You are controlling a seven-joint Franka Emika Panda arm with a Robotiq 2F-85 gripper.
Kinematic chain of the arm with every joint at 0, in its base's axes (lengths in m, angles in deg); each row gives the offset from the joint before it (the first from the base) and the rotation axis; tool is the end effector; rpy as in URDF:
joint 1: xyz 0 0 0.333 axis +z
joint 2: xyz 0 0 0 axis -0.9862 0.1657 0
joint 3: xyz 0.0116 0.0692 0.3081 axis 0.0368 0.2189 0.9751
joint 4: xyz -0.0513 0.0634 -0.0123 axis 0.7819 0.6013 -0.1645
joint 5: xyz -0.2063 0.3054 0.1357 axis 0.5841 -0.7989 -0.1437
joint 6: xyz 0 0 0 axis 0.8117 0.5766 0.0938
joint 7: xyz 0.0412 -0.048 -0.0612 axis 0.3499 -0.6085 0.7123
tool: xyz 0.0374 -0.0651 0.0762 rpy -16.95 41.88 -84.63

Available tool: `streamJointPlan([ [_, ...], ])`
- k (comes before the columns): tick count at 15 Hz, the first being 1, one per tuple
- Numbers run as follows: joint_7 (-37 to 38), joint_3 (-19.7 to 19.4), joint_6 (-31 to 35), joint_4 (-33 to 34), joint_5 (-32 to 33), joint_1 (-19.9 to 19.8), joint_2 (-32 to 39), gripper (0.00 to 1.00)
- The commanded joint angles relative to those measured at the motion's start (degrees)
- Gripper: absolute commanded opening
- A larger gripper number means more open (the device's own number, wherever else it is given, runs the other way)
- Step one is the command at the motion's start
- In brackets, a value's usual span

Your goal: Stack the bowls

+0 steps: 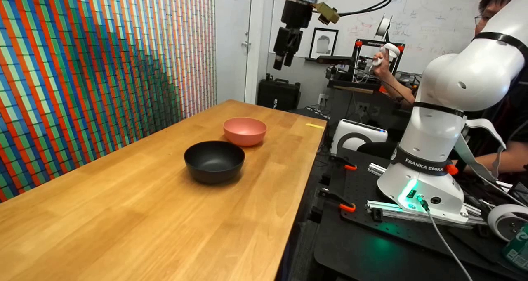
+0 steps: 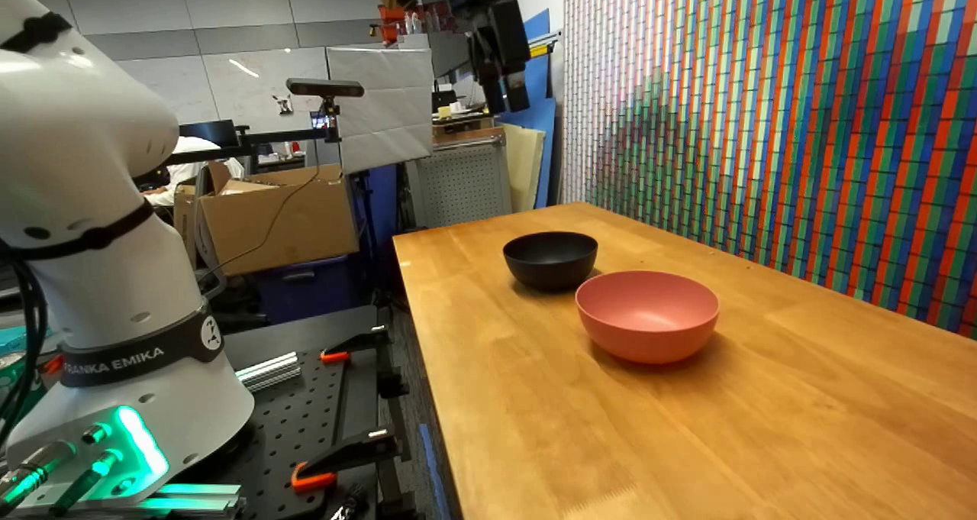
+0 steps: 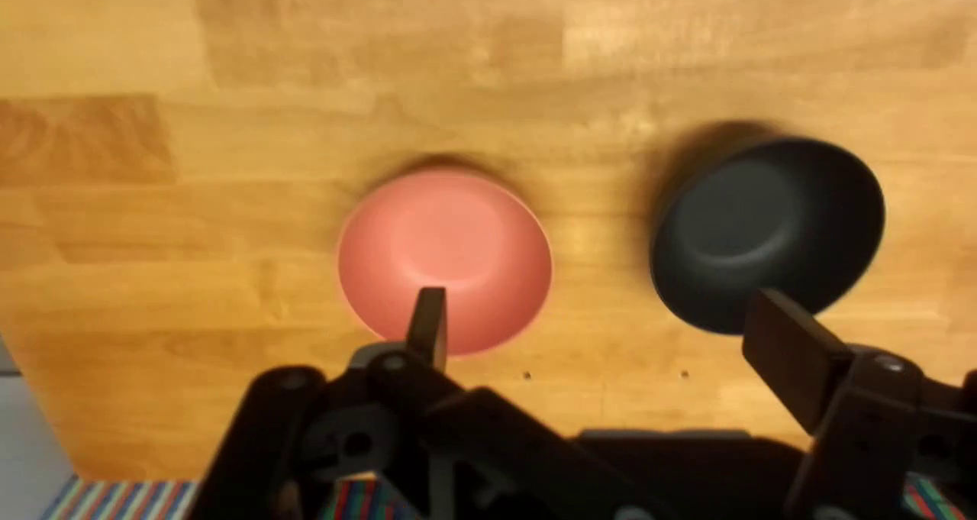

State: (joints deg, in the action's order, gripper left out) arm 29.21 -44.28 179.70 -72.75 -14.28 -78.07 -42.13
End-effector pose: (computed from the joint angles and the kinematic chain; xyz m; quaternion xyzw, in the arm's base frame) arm 0.4001 0.0418 0.4606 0.9963 0.0215 0.0824 0.0141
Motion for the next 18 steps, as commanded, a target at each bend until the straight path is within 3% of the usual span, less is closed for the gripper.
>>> streamJointPlan([
  [1,3.92,4.21,11.41,3.68,-2.45,3.25,8.03,1.00],
  [5,8.41,8.87,21.49,3.44,-3.27,6.34,16.87,1.00],
  [9,13.94,11.94,26.72,3.92,2.03,6.26,26.09,1.00],
  [12,18.62,10.59,28.73,5.31,11.82,5.56,31.79,1.00],
  [17,25.32,4.22,28.49,10.56,26.41,7.55,38.69,1.00],
  [18,26.62,4.77,28.63,11.23,28.35,6.48,39.89,1.00],
])
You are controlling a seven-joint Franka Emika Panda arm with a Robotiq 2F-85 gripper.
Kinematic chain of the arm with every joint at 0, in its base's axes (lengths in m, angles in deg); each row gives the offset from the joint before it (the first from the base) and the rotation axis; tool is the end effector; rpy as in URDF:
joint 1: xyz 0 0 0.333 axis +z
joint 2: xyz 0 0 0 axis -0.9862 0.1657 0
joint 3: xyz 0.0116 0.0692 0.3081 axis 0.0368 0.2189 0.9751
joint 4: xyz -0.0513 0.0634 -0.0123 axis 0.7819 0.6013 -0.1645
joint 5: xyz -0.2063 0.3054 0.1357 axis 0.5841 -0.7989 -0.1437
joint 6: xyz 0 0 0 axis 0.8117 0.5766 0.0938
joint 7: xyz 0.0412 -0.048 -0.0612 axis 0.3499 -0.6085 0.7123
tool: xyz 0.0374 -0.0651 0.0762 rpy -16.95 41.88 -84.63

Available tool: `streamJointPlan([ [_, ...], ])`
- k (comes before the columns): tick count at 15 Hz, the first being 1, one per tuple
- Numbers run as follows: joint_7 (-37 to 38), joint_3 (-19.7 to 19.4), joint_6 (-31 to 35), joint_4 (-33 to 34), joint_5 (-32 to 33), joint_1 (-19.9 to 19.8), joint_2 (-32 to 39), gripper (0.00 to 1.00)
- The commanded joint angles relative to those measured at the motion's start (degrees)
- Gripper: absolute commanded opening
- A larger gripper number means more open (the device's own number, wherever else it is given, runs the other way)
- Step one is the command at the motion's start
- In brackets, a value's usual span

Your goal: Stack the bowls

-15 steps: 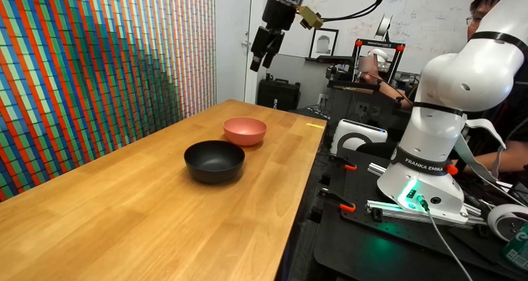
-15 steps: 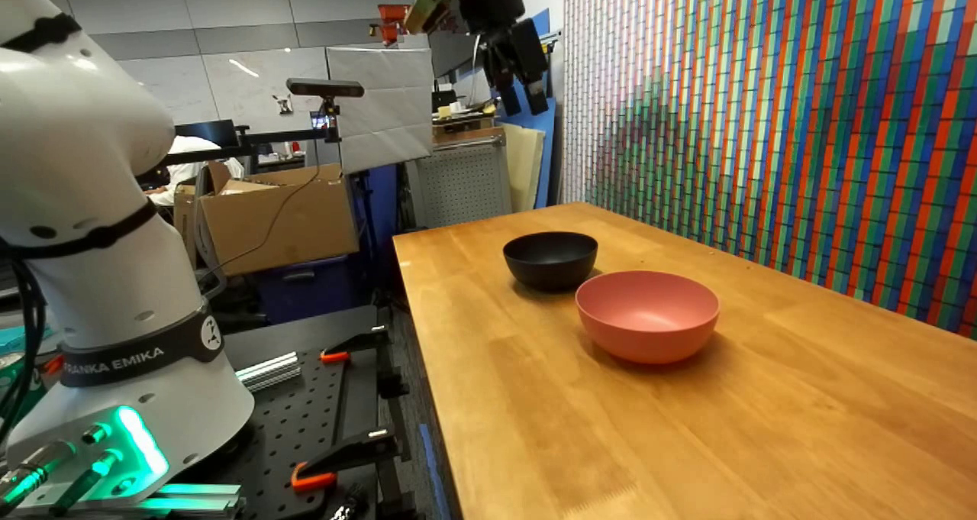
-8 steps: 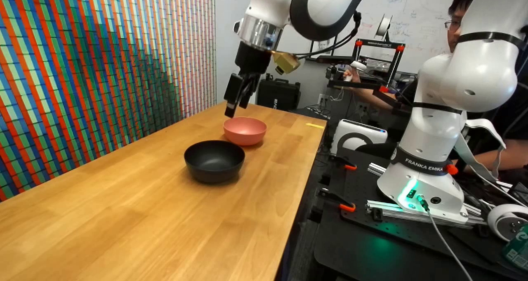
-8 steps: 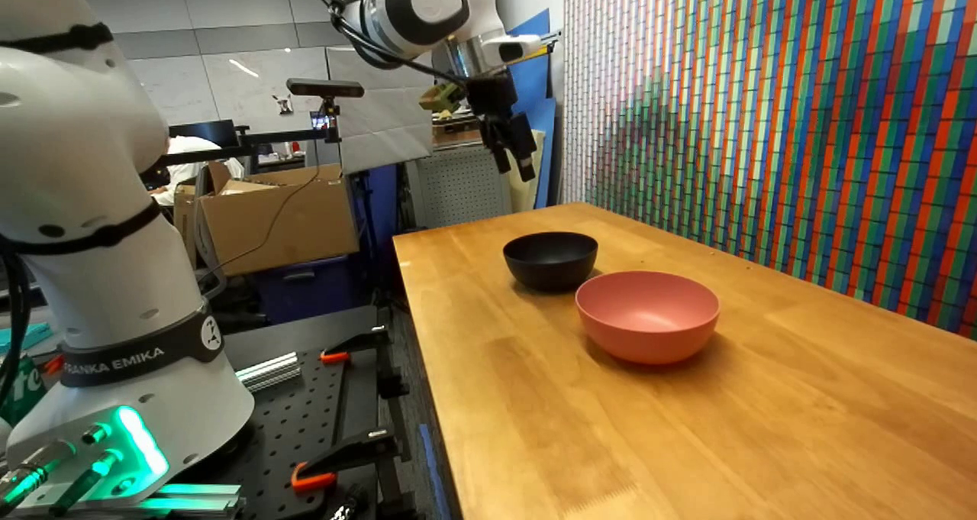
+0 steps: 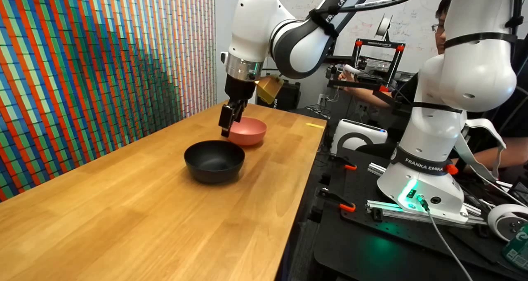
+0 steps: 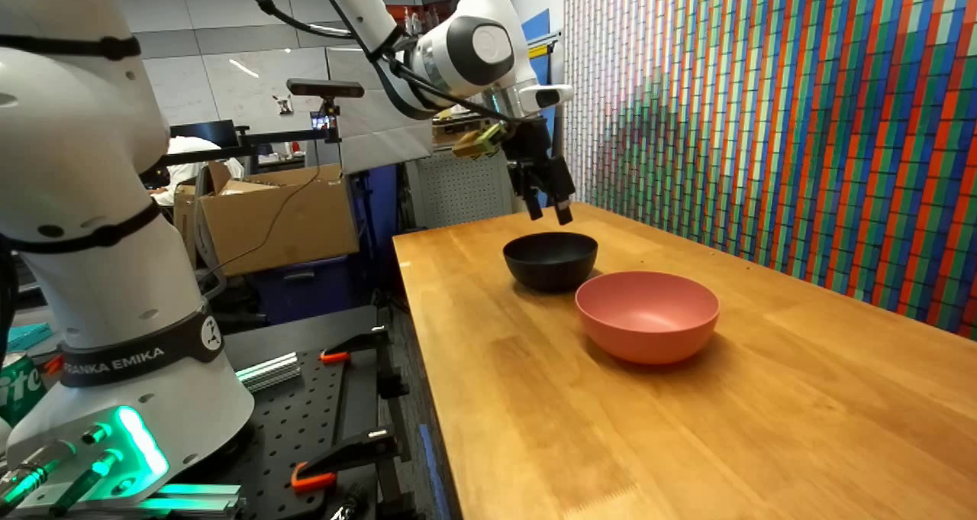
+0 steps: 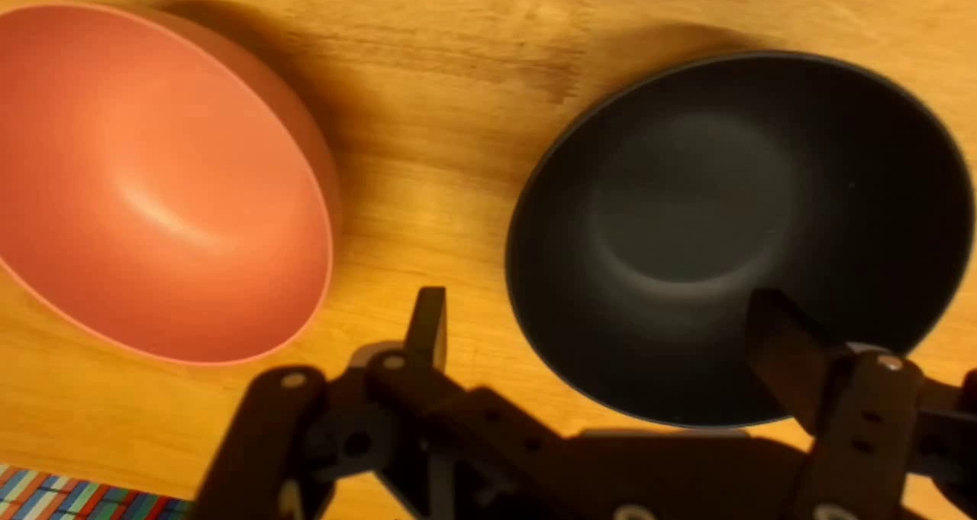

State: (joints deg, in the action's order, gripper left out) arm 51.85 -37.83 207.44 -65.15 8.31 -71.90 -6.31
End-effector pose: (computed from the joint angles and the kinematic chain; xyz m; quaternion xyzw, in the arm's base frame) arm 0.4785 0.1740 0.2799 0.9867 0.1066 0.1083 0.0578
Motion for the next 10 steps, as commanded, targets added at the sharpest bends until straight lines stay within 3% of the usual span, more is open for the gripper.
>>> streamJointPlan([
  [1,5.09,-2.28,1.30,3.94,6.97,0.61,5.22,1.00],
  [8,12.17,-4.82,2.85,4.11,13.00,1.15,12.91,1.00],
  [9,13.13,-5.28,3.61,4.40,13.71,1.26,13.86,0.75],
  [10,14.07,-5.62,4.15,4.76,14.20,1.46,14.73,0.74],
])
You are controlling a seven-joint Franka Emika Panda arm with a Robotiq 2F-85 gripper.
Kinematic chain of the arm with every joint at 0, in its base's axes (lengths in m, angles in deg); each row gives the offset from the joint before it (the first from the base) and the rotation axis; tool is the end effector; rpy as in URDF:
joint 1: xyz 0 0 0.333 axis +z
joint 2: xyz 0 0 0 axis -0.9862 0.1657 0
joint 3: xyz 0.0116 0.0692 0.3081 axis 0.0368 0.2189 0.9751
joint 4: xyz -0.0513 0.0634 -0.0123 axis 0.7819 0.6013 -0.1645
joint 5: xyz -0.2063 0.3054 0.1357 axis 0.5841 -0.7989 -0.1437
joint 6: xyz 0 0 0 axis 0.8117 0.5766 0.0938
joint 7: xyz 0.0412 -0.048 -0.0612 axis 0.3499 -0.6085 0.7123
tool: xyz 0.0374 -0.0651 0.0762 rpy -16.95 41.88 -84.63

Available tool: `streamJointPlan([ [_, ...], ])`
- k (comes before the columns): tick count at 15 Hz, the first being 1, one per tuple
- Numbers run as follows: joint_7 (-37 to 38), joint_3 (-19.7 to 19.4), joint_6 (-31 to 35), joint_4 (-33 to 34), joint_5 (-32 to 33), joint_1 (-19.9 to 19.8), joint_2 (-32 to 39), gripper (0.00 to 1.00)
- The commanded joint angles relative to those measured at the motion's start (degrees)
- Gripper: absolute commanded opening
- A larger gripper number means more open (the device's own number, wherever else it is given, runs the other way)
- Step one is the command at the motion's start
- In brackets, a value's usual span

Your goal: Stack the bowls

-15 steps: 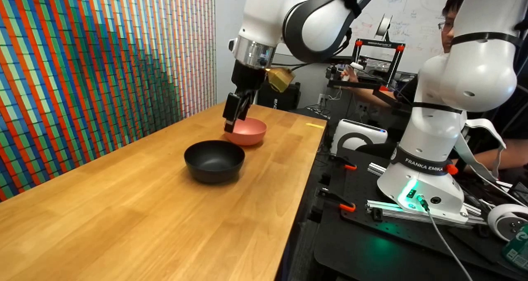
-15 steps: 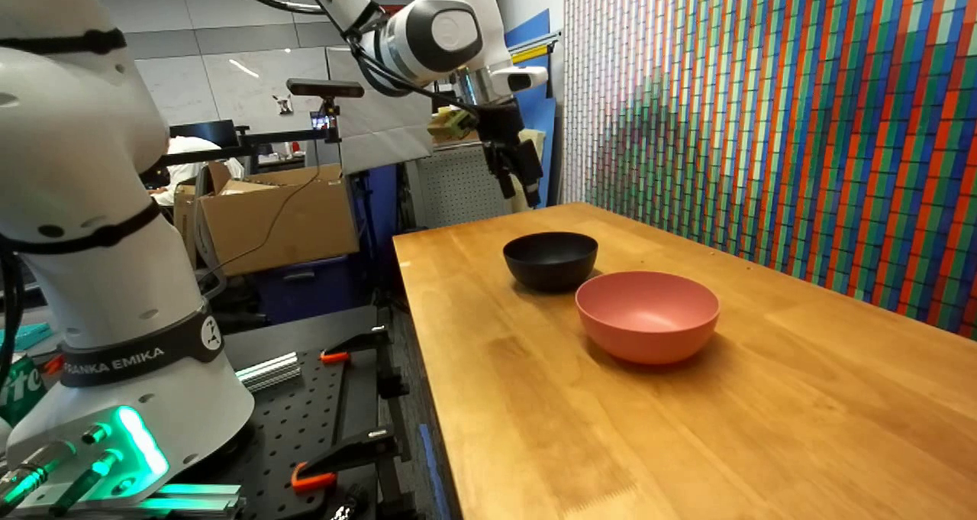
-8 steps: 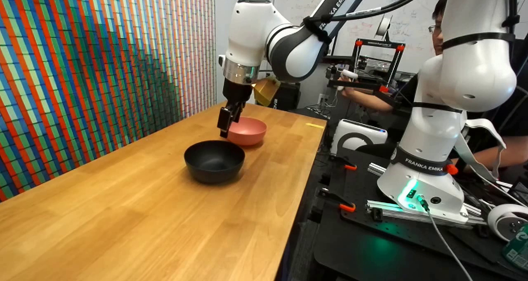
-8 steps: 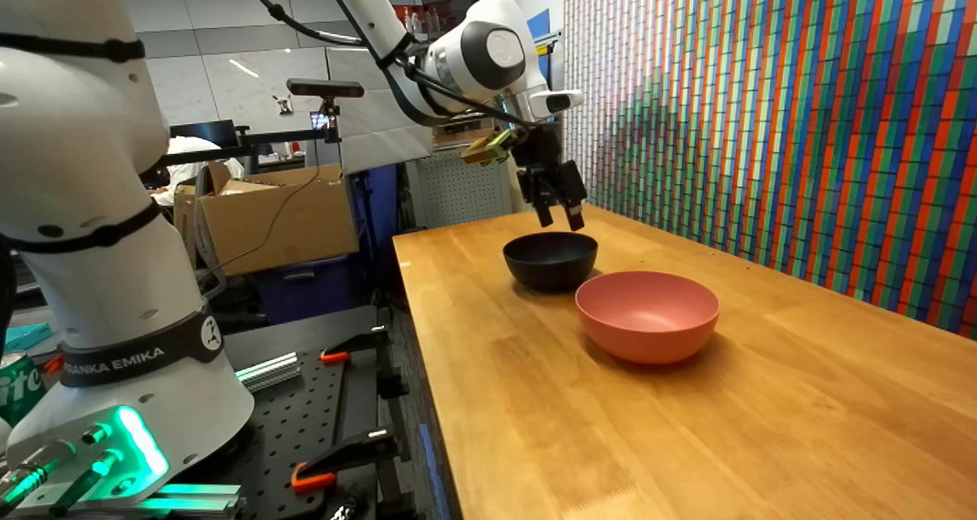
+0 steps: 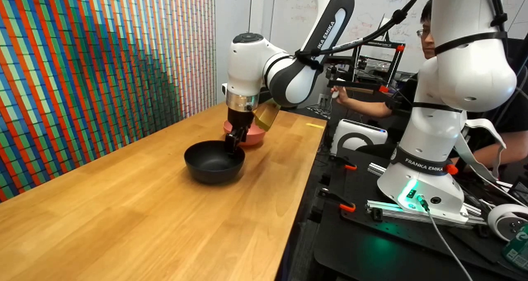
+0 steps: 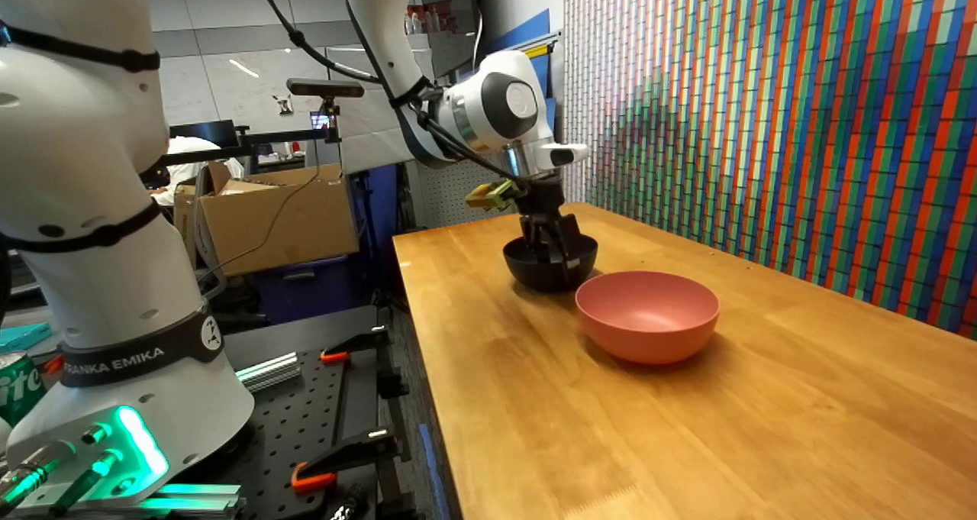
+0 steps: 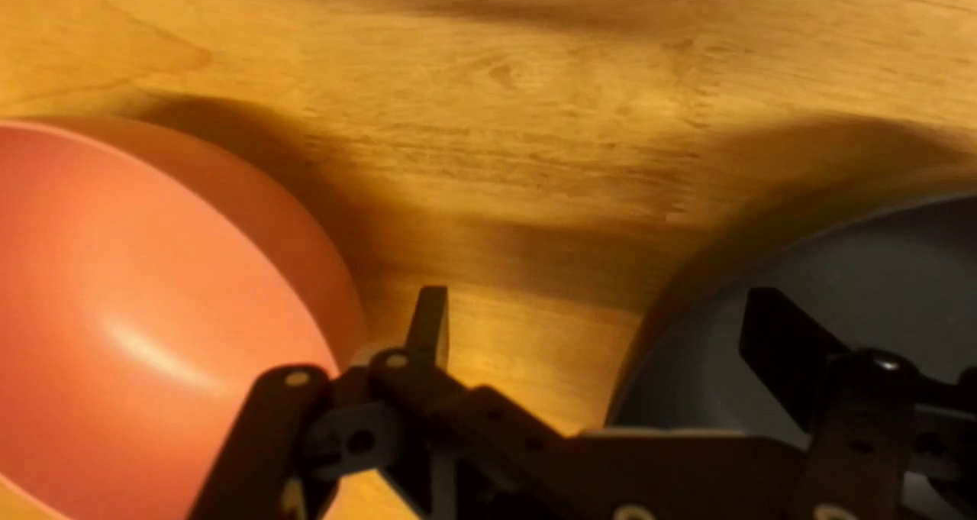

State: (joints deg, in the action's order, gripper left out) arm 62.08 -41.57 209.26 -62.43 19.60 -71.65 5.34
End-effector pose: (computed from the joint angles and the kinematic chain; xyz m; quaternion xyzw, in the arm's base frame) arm 0.4848 0.1532 0.1952 0.9899 0.0835 0.0666 0.0929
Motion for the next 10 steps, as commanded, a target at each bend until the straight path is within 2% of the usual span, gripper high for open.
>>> streamJointPlan([
  [1,4.35,-2.01,2.93,2.26,3.08,1.28,3.93,0.65],
  [9,3.70,-1.55,4.12,5.32,2.30,1.95,5.87,0.06],
  [10,3.63,-1.33,4.00,5.30,2.06,1.99,5.32,0.04],
])
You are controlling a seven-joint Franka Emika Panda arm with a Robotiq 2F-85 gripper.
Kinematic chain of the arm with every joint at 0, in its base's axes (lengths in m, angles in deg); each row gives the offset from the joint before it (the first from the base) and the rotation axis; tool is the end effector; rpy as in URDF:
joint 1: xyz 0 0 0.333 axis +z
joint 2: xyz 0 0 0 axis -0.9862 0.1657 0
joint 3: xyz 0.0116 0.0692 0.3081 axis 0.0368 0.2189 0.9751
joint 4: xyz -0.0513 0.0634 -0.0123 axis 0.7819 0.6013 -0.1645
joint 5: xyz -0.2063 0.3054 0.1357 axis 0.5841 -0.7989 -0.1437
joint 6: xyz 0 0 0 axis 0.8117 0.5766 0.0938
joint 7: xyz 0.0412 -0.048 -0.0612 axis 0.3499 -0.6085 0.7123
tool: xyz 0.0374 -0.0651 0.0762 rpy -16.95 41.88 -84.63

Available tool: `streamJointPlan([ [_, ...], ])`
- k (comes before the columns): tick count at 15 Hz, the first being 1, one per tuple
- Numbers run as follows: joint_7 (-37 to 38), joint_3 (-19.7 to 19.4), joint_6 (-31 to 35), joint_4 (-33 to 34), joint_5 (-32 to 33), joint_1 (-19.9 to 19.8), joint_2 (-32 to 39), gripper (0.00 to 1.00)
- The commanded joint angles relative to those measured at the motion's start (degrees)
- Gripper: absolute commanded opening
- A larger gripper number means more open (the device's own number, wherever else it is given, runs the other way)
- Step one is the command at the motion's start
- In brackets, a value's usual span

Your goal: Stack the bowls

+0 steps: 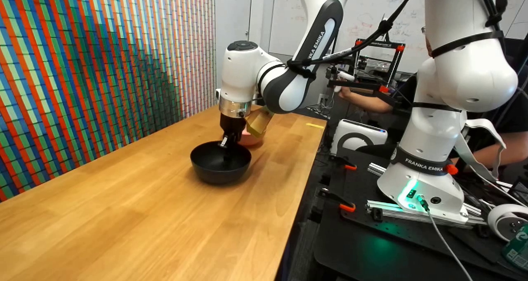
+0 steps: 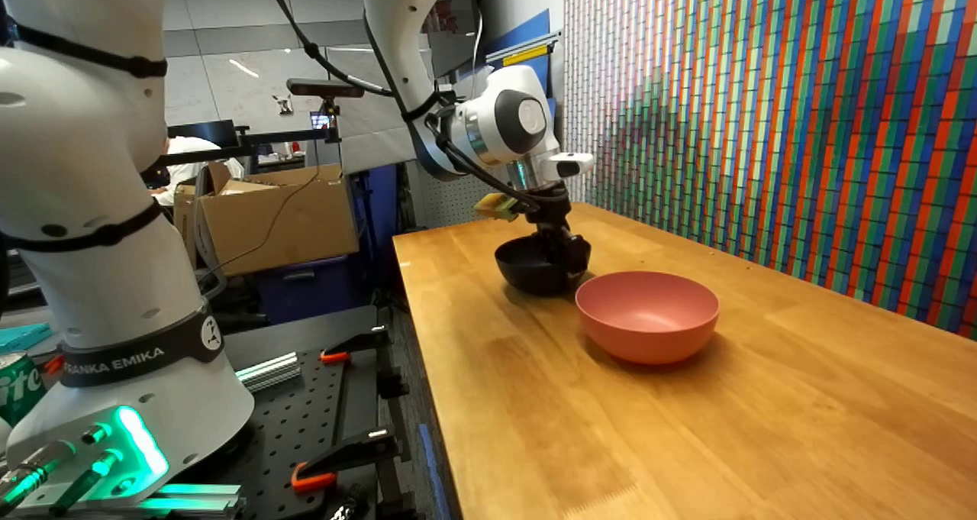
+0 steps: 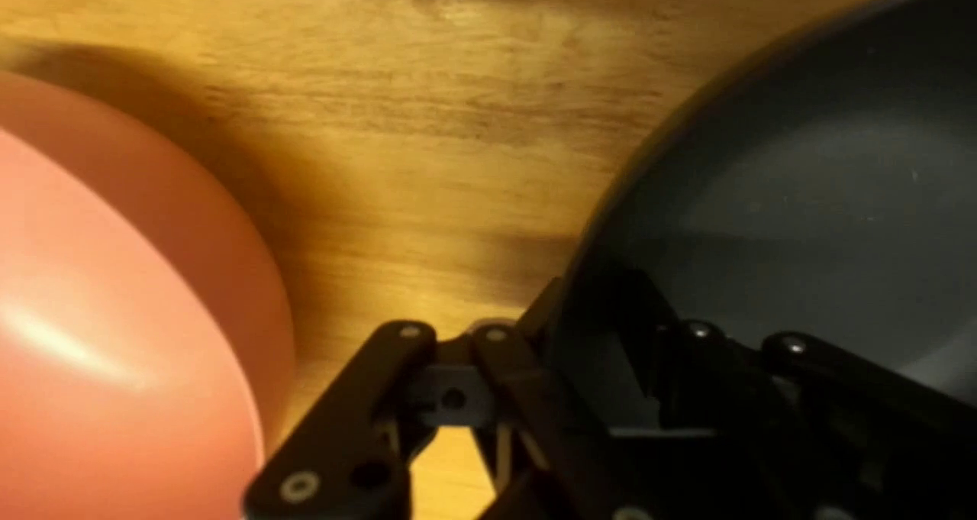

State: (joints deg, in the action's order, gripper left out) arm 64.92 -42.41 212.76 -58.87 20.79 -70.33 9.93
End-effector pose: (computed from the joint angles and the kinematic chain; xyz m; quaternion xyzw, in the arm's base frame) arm 0.5000 0.1672 0.1793 0.9907 0.0762 0.0842 0.0744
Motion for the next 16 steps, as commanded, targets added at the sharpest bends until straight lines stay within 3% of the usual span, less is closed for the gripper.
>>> streamJointPlan([
  [1,0.59,-0.29,0.44,1.96,0.75,0.68,0.20,0.05],
  [16,-5.66,3.07,-2.54,6.84,-1.45,-0.74,-3.40,0.05],
])
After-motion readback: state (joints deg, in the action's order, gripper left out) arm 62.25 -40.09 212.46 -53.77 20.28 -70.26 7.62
